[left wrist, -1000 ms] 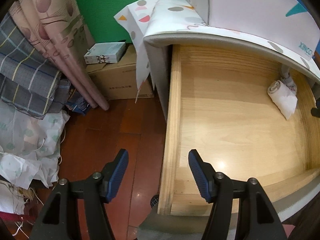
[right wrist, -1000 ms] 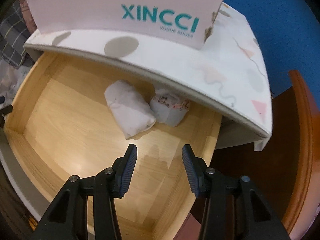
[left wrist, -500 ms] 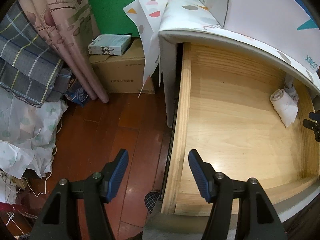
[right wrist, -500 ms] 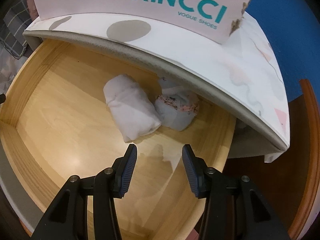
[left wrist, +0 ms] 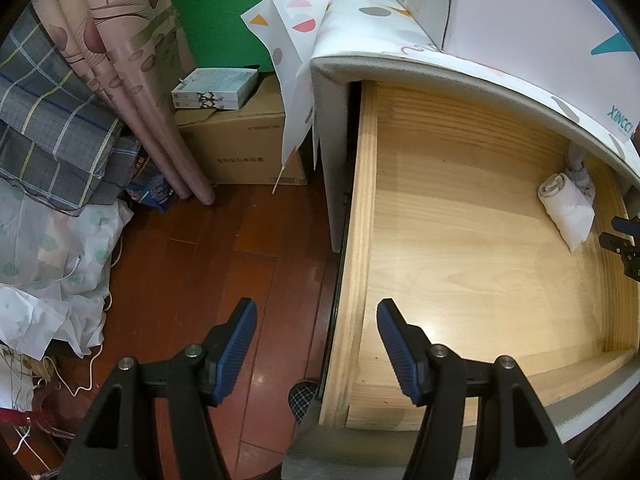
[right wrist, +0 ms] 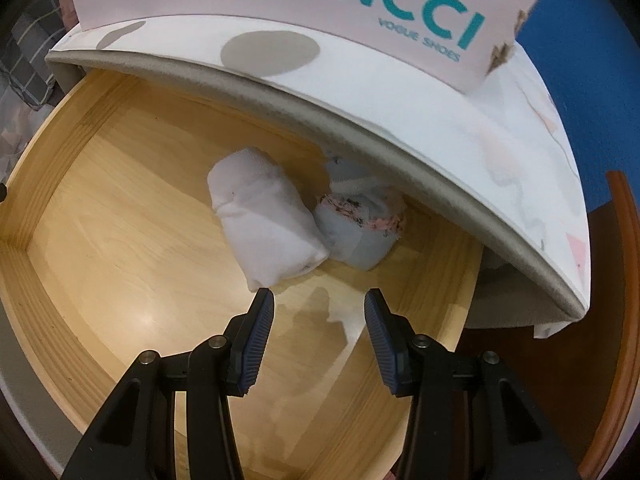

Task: Take underwear out of drawer
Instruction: 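Move the right gripper back into the drawer and grasp the white rolled underwear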

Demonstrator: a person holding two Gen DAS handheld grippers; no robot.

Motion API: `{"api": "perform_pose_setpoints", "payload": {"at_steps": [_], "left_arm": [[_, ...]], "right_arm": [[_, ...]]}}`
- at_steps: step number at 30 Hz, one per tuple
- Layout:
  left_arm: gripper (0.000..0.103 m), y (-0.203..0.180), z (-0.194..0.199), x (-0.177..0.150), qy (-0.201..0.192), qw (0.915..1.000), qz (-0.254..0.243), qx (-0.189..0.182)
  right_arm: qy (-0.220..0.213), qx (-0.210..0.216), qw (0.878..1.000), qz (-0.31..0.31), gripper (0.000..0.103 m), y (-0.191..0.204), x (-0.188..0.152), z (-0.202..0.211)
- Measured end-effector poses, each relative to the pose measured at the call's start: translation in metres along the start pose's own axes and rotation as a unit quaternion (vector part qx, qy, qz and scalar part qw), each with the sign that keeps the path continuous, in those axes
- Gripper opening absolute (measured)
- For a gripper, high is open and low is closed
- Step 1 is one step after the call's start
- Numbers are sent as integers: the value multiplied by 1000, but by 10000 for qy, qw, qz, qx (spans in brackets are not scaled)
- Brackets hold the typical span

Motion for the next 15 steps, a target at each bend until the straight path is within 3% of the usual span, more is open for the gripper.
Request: {"api": "perform_pose_setpoints", "payload": {"at_steps": [11,15], "left_arm": [[64,-3,0,1,-14,9999,-78,-89],[64,-6,0,0,-1,9999,-119,-98]], "right_arm": [[-246,338,9987,294,46,15,10,-12],[-210,186,9982,537,50,28,18,-25]]}}
Point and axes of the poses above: each gripper's, at about its wrist camera, not at the fingertips, and z roughly against the way its jaws point, y to its left, x to its top, the point moved 3 cm from there along -z, roughly the way its jaws point, and after that the axes turned 8 degrees about -z, right-handed, at the moved point
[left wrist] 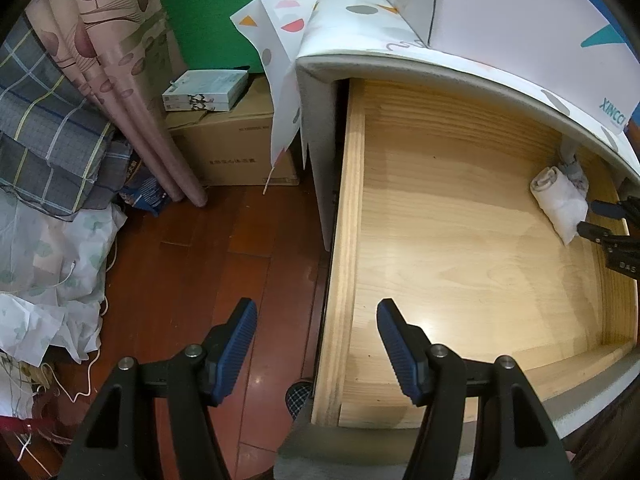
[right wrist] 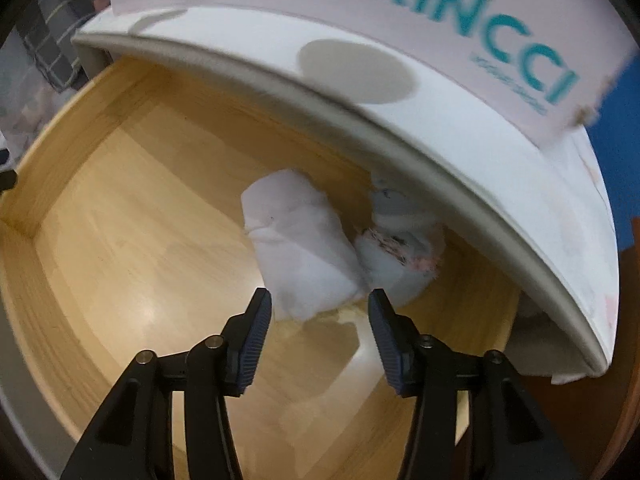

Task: Take underwear out of drawer
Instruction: 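Move the right gripper back into the drawer and grasp the white rolled underwear, then slide the white rolled underwear across the drawer floor with the right gripper and release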

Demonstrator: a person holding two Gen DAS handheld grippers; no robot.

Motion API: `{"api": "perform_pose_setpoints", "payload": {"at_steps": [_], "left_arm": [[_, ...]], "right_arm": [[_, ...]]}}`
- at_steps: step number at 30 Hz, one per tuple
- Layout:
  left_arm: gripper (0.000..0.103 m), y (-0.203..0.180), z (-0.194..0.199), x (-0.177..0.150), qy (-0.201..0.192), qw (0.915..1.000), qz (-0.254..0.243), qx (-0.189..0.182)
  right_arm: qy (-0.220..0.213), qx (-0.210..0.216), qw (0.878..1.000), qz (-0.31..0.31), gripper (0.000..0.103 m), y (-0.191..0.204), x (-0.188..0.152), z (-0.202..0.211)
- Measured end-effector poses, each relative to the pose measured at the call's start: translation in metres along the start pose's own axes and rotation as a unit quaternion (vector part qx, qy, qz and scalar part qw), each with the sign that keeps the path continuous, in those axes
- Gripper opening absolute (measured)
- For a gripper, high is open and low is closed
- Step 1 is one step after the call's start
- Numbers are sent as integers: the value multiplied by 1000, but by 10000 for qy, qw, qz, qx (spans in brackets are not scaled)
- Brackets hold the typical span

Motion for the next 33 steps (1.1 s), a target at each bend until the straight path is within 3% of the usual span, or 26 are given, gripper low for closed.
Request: {"api": "perform_pose_setpoints", "payload": {"at_steps": [4,10,16,33], "left_arm": [[64,-1,-1,-1,26,10000,-18,-19],[64,-2,-2,0,62,10000,-67,-15],[64,-4,-3,1,67,10000,-70,-21],[64,-6,-3,-1,85,9999,-148,5]], "right_arm": [[89,-195,9996,169,52,7,5,-16],[259,-158,9993,239,58,7,10,-32],[540,213,9981,195,49,13,8,-44],[671,975,9898,790,51,83,22,-49]]}}
Point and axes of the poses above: each gripper's, at about its wrist camera, not at the fingertips, and z roughly against the way its jaws point, y to its left, x to its top, the point moved 3 cm from there along -z, roughly the way its jaws point, and after that the axes turned 8 degrees about -z, right-handed, at the moved point
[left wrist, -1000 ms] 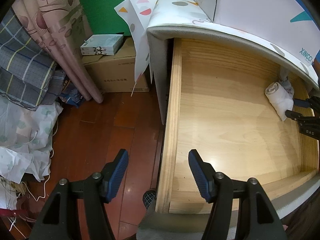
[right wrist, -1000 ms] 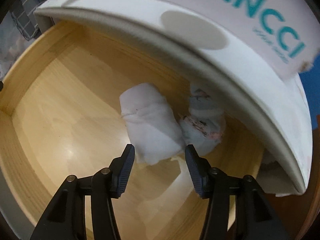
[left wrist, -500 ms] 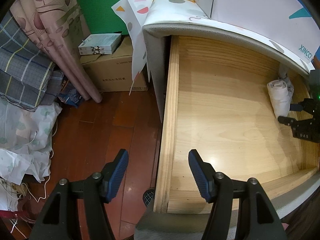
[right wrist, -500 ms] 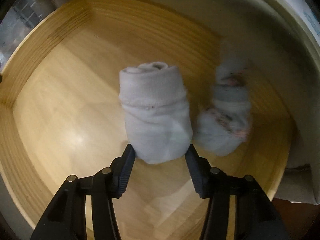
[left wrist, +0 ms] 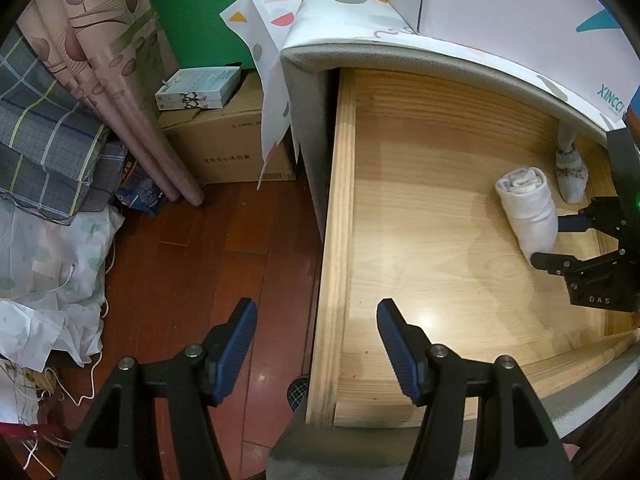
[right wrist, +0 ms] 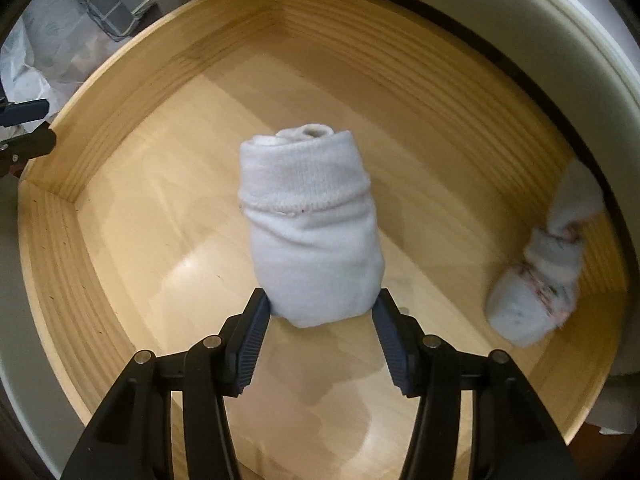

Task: Take underwear out of drawer
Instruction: 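Slide the white rolled underwear across the drawer floor with the right gripper and release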

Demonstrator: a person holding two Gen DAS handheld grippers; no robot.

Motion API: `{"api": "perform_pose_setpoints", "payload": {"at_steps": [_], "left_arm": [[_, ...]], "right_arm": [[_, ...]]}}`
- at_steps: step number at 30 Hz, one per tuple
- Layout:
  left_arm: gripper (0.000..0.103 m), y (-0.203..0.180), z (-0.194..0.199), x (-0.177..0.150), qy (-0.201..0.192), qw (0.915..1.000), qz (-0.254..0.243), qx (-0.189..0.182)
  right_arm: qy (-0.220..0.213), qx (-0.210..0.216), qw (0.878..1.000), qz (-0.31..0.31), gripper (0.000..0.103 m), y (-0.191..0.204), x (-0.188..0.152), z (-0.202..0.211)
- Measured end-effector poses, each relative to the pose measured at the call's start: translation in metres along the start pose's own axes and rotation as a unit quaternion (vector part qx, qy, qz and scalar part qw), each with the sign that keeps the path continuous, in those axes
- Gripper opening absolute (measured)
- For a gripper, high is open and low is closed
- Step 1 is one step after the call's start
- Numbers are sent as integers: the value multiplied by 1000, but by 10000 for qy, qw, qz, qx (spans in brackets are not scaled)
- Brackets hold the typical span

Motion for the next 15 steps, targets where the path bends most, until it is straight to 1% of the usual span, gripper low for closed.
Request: {"api": "perform_pose_setpoints", "payload": {"at_steps": [1,3,7,8,9,11,13,15], "left_arm": [[64,0,0,0,-1,10000,-3,3],[64,0,0,-1,1,10000,3,4],[64,-1,-1,-1,12,10000,-6,13],[64,-1,-1,-1,12,10000,-6,10],[64,-1,-1,-1,14,10000,-3,5],[64,-1,-1,-1,16,10000,-7,13],[64,-1,-1,-1,16,10000,-18,13],[64,-1,-2,-1,31,10000,-24,23]], "right_arm": [[-14,18,10000,19,51,5,2,0],[-30,78,10000,25,51,-8,1,1],[-87,81,9999,79,52,0,2,6],[-118,65,9999,97,55,0,1,5],[-142,59,9998,98,59,-10,-6,10],[-207,43,9997,86,60,-14,-6,7],[-256,33,9996,94,61,-4,-1,9],[-349,-24,9993,103,63,-5,-3,14]]}}
Point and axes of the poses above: each gripper's, at about its wrist camera, not at the fingertips, and z roughly against the way its jaws point, y to its left, x to its top, the point moved 3 cm from there along -z, roughly the way its jaws point, and after that the axes turned 8 degrees about -z, right-handed, at the moved point
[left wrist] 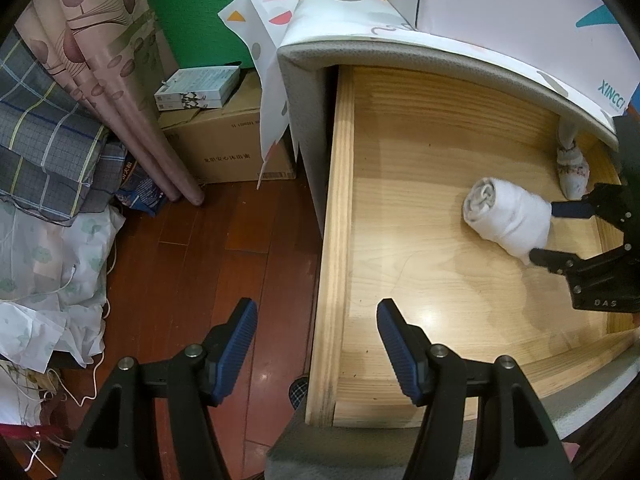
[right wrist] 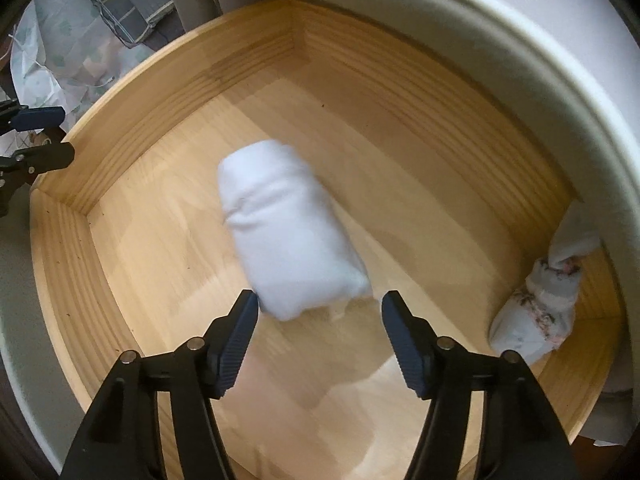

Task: Take underwear out of drawer
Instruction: 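Slide the white rolled underwear across the drawer floor with the right gripper and release, then grasp the floral light blue bundle with the right gripper and lift it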

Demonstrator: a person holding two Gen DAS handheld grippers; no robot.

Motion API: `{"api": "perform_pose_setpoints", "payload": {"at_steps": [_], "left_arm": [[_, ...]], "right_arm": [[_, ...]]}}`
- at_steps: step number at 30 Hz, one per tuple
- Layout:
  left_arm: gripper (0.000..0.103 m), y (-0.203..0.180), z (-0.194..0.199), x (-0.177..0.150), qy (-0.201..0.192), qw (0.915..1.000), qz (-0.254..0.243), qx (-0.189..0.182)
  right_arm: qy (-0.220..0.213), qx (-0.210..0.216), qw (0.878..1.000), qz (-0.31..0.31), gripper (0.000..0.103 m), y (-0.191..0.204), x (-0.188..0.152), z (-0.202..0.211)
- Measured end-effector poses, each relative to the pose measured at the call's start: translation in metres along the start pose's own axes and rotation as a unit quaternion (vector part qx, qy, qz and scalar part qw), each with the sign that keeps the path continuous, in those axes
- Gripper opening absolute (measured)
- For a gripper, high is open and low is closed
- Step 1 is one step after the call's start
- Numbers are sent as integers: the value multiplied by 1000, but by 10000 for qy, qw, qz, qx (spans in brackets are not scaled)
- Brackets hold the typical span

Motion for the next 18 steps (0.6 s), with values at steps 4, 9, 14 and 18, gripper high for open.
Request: {"api": "perform_pose_setpoints", "payload": {"at_steps": [4,9,14,18], "left_arm": [[64,1,0,0,5,10000,3,2],[64,0,0,1,8,10000,-14,15],[64,0,-2,1,26,10000,-54,45],[64,-1,-3,2,41,10000,-50,42]], "right_arm": [[-235,-101,9996,-75,63,-7,-1,15],[-350,-544,9978,-176,63,-33,-11,34],[-265,-1457,9889,-114,62,-59,-19,26],[-217,-1941,9807,-75,62,-71,-22,17]]}}
Point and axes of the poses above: each gripper's, at about its wrist camera, not at the fingertips, and z roughly against the way its jaws point, y to its left, x to its top, the point moved 3 cm from there along -z, roughly the way its jaws point, and after that the axes turned 8 degrees about -z, right-handed, at the moved point
